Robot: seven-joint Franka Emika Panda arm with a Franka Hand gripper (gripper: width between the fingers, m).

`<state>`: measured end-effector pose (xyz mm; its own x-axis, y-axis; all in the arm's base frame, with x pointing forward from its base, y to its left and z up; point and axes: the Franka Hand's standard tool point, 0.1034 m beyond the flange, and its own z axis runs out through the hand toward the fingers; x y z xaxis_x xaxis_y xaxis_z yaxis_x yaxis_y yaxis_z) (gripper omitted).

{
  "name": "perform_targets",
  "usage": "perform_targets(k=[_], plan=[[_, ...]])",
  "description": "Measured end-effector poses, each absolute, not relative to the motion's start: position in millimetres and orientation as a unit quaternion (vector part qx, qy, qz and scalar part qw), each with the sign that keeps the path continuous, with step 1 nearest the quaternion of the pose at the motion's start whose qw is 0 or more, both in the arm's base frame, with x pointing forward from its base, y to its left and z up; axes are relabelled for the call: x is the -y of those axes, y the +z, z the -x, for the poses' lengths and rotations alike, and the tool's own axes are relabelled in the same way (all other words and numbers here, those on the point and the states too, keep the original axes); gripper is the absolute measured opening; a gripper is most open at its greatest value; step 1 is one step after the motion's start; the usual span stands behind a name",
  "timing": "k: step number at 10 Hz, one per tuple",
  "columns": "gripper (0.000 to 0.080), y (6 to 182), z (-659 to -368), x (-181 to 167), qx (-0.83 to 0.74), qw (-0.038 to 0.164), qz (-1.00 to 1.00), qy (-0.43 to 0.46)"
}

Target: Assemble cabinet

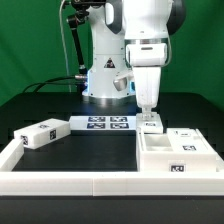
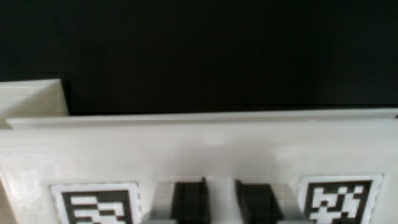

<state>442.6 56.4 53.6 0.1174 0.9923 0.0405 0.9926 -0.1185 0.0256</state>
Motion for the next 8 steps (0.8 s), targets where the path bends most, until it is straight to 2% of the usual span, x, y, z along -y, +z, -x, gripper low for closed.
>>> perform_targets(k=[8], plan=[[0.0070,56.8,-451.9,-64.2,0.663,-0.002,0.748,-0.036]])
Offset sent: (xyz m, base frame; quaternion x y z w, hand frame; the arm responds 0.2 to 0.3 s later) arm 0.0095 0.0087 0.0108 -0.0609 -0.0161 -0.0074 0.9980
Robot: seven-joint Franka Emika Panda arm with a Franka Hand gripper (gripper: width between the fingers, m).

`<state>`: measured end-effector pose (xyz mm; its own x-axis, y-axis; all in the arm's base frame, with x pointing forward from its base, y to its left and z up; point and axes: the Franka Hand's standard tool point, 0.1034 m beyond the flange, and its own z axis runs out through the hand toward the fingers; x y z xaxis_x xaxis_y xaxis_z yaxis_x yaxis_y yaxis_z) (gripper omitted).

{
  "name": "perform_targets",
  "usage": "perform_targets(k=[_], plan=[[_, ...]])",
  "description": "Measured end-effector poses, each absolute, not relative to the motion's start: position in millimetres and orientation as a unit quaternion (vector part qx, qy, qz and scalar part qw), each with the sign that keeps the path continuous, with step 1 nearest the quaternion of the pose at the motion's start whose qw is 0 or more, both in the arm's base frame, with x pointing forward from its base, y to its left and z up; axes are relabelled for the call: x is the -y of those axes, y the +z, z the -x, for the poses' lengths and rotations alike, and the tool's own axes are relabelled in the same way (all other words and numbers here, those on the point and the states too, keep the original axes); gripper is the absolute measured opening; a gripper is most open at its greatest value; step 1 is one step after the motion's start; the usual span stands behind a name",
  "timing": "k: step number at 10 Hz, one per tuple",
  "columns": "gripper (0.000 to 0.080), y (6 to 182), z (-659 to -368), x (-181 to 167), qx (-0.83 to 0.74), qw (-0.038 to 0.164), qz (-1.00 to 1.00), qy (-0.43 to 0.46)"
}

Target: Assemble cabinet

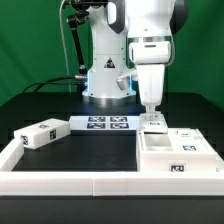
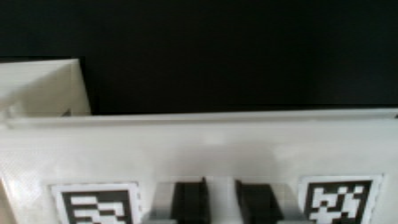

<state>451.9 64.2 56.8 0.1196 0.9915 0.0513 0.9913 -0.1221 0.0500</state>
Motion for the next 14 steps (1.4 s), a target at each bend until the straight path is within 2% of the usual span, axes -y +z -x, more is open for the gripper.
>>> perform_targets(k=[14], plan=[[0.0070,53.7,-465,-52,-0.685,0.002,-0.728,0.034]])
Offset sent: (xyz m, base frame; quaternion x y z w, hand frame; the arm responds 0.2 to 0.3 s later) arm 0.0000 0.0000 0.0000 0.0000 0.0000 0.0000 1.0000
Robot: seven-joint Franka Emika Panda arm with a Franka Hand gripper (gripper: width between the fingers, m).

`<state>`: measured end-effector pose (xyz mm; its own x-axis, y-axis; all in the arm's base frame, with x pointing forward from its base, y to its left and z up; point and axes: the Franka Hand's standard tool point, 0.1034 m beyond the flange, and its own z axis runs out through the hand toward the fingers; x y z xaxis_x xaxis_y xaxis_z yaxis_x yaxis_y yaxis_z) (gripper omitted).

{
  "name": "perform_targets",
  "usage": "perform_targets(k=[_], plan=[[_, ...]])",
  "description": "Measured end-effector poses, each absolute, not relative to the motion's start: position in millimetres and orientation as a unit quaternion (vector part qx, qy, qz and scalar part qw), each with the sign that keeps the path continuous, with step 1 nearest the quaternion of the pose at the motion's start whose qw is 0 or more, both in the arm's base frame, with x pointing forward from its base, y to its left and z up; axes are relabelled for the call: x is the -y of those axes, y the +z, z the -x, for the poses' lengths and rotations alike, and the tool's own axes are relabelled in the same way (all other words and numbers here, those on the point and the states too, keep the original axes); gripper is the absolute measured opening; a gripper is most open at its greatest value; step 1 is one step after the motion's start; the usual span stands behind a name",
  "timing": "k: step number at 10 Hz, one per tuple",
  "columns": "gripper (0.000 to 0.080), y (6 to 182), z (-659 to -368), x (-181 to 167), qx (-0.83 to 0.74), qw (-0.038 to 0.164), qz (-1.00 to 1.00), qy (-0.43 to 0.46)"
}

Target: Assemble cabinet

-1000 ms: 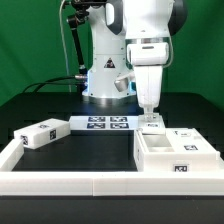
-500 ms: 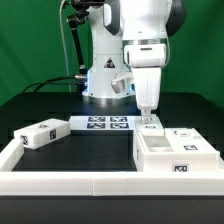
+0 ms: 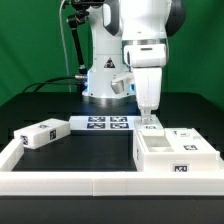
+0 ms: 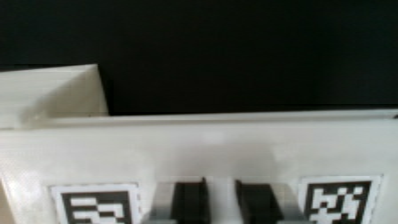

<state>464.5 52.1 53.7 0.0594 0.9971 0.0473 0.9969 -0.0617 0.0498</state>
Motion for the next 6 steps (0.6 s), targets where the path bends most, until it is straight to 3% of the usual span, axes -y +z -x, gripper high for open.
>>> perform_targets(k=[6], plan=[[0.0070,55.8,-480,-56,-0.696,0.001,-0.717,0.030]])
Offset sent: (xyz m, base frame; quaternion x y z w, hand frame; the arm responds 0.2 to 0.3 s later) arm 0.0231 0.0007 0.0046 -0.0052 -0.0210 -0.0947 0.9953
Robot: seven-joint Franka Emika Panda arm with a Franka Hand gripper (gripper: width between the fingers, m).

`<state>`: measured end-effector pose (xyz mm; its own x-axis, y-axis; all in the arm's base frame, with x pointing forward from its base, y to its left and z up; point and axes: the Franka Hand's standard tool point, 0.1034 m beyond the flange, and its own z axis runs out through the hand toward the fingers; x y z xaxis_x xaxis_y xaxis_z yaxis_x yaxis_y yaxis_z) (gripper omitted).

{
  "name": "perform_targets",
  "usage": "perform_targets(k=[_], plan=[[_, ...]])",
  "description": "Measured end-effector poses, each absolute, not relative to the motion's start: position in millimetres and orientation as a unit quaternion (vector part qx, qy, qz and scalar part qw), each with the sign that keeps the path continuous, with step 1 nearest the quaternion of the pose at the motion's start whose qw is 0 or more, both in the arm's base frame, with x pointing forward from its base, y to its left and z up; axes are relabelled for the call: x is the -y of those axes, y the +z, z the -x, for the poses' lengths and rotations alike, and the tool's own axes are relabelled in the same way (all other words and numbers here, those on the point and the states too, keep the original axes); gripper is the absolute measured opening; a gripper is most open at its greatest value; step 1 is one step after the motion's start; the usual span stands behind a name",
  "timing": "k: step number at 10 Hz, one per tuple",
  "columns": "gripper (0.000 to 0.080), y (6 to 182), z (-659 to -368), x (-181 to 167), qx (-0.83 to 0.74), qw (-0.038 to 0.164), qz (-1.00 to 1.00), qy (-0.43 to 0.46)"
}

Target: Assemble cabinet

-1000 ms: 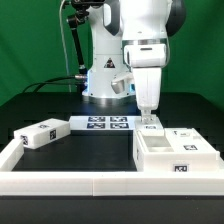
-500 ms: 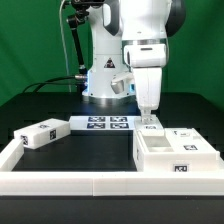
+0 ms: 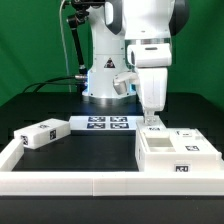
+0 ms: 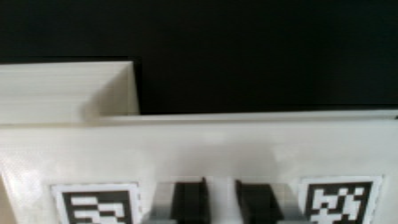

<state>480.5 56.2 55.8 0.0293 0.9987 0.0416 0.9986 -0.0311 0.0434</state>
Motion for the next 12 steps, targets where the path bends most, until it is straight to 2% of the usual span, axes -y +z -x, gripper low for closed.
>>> perform_targets(k=[6,11,12], plan=[[0.0070,57.6,-519,-56,-0.692,0.003,-0.721,0.035],[0.0070,57.4,-519,-56,-0.692,0.002,-0.721,0.035],[0.0070,57.9,-527,-55,-0.691,0.001,-0.722,0.034]])
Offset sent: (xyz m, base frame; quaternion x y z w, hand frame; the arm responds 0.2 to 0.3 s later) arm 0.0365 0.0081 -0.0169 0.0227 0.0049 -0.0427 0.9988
